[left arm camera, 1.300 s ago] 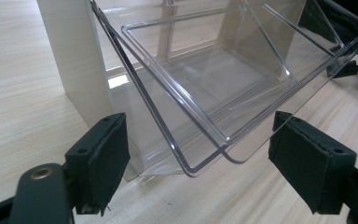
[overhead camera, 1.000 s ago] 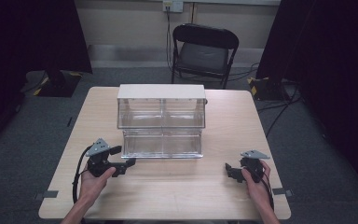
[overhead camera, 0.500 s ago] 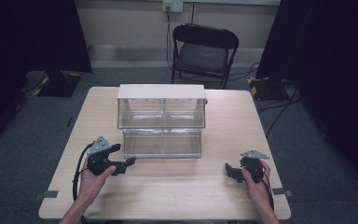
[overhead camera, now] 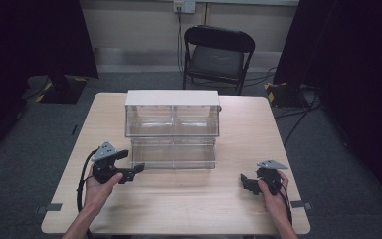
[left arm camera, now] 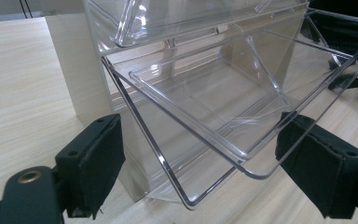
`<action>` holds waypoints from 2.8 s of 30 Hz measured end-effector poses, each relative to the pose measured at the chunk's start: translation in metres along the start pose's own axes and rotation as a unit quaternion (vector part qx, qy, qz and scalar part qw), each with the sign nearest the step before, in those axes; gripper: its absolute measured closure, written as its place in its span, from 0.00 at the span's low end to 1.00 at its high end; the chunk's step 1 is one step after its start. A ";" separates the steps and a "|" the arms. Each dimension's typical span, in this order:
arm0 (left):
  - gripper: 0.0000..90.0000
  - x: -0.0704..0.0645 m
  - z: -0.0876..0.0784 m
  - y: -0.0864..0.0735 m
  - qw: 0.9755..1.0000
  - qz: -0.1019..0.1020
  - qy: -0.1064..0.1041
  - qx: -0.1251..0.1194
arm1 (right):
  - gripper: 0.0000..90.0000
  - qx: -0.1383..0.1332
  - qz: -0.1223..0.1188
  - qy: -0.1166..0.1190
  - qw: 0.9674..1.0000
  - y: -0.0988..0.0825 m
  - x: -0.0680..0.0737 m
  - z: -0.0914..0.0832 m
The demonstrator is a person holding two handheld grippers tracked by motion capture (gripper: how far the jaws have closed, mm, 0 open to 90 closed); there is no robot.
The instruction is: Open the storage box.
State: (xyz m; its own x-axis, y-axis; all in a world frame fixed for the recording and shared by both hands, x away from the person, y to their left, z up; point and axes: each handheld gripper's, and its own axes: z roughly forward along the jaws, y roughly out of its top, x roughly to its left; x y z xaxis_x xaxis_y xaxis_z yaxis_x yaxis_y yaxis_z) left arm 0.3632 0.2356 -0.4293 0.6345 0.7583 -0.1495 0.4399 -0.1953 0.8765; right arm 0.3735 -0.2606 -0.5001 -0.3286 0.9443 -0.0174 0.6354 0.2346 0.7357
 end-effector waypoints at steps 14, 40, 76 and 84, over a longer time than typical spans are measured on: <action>0.17 0.000 -0.003 0.004 1.000 -0.001 0.004 -0.003 | 0.14 0.000 0.000 0.000 1.000 0.000 0.000 0.000; 0.17 0.003 0.001 0.012 1.000 -0.007 0.005 -0.011 | 0.14 0.000 0.000 0.000 1.000 0.000 0.000 0.000; 0.19 0.012 0.008 0.017 0.999 -0.019 0.023 -0.012 | 0.14 0.000 0.000 0.000 1.000 0.000 0.000 0.000; 0.18 0.012 0.008 0.022 0.999 -0.017 0.025 -0.017 | 0.14 0.000 0.000 0.000 1.000 0.000 0.000 0.000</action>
State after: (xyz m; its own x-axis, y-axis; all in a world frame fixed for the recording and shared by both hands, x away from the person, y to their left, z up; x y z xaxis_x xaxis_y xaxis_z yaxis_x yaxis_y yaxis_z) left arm 0.3861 0.2356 -0.4154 0.5870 0.7940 -0.1580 0.4386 -0.1479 0.8864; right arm 0.3736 -0.2607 -0.5001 -0.3283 0.9444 -0.0167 0.6357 0.2340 0.7356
